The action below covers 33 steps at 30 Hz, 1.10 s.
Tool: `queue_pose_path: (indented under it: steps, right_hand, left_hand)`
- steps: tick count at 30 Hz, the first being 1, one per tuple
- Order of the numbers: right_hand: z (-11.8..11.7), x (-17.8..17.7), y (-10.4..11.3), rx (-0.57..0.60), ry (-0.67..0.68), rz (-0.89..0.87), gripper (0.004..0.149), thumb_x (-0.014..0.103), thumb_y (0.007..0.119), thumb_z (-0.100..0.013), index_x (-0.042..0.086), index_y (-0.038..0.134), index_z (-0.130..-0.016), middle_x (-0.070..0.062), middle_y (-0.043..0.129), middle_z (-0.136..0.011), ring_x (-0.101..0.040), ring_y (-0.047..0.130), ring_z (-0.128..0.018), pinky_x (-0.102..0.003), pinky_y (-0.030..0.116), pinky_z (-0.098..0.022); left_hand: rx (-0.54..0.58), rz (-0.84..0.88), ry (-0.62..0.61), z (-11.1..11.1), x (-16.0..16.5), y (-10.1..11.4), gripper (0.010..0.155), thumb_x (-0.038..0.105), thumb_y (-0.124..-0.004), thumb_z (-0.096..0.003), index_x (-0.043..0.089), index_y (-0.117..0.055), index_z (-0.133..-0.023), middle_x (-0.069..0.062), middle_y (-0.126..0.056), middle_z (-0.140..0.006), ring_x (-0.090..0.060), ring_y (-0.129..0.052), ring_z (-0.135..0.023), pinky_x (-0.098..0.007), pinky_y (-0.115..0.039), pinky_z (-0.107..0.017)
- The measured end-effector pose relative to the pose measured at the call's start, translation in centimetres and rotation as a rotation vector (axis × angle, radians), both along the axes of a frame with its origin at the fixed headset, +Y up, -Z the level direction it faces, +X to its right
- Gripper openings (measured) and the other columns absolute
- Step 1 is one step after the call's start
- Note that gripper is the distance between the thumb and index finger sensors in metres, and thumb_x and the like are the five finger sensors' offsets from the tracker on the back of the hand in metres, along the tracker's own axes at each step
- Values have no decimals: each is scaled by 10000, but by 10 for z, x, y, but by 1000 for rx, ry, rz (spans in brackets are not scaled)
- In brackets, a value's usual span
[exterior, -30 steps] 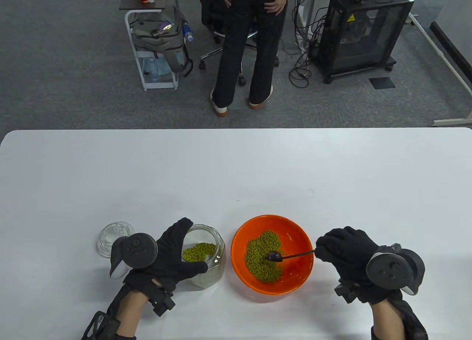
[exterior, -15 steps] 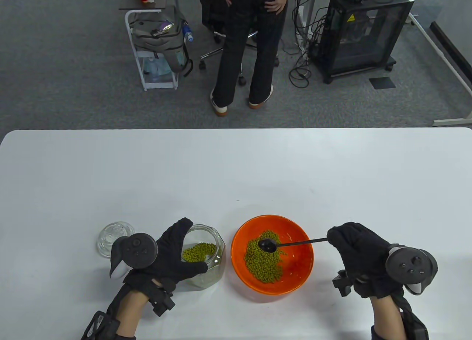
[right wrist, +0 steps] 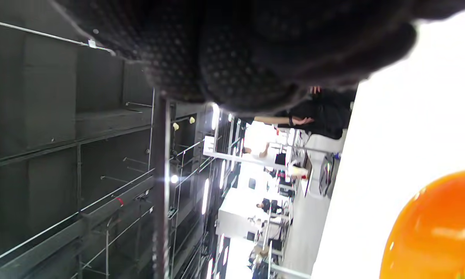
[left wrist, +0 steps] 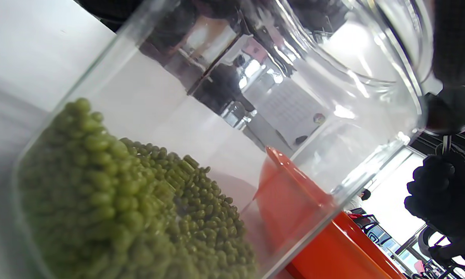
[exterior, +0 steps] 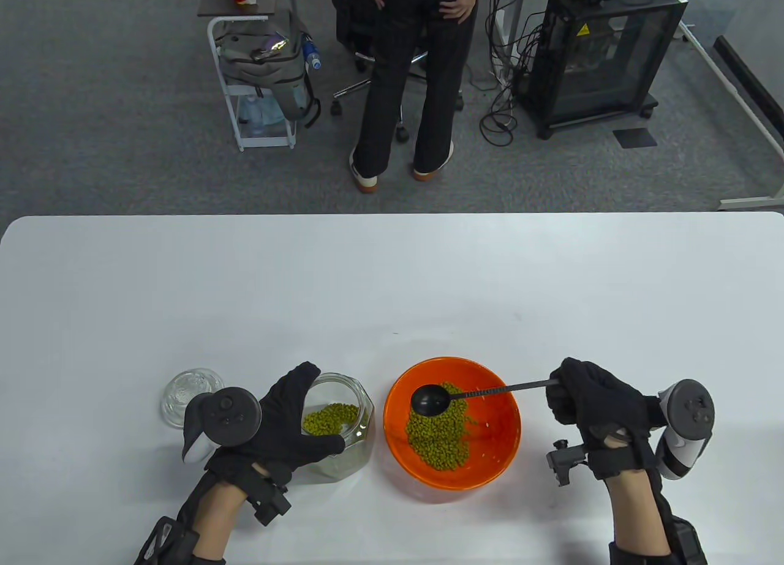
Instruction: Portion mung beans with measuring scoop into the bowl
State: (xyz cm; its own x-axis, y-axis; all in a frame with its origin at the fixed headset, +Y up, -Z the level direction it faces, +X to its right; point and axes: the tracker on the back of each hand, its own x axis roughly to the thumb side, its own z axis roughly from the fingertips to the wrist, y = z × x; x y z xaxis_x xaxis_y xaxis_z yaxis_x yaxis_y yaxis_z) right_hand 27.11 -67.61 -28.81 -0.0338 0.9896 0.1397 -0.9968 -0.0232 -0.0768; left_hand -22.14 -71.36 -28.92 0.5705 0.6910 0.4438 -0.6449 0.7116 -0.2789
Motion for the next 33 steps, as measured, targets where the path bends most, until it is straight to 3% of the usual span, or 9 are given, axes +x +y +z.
queue_pose_path:
  steps: [11,24,33]
  right_hand:
    - [-5,-56,51,-3,19,148,418,485,812,-484,115,1000,-532,-98,1041,-409,-217,999,-179,-365,864,-165]
    - [-20,-116,73,11,36,289,418,483,814,-483,111,1000,-534,-105,1041,-413,-223,999,-183,-369,863,-168]
    - [-23,-159,86,79,14,535,418,482,818,-480,110,1003,-531,-104,1042,-411,-224,999,-180,-369,863,-167]
  left_hand:
    - [1,0,1,0,0,0,1228,832,-861,-394,41,-246,-1105,-279,-380,-1159,-592,-564,-1049,-742,-538,-722]
    - [-1,5,1,0,0,0,1227,830,-864,-392,39,-251,-1103,-276,-382,-1158,-592,-562,-1050,-741,-539,-722]
    - [-2,4,1,0,0,0,1228,830,-864,-391,40,-249,-1103,-277,-382,-1158,-591,-564,-1050,-742,-539,-722]
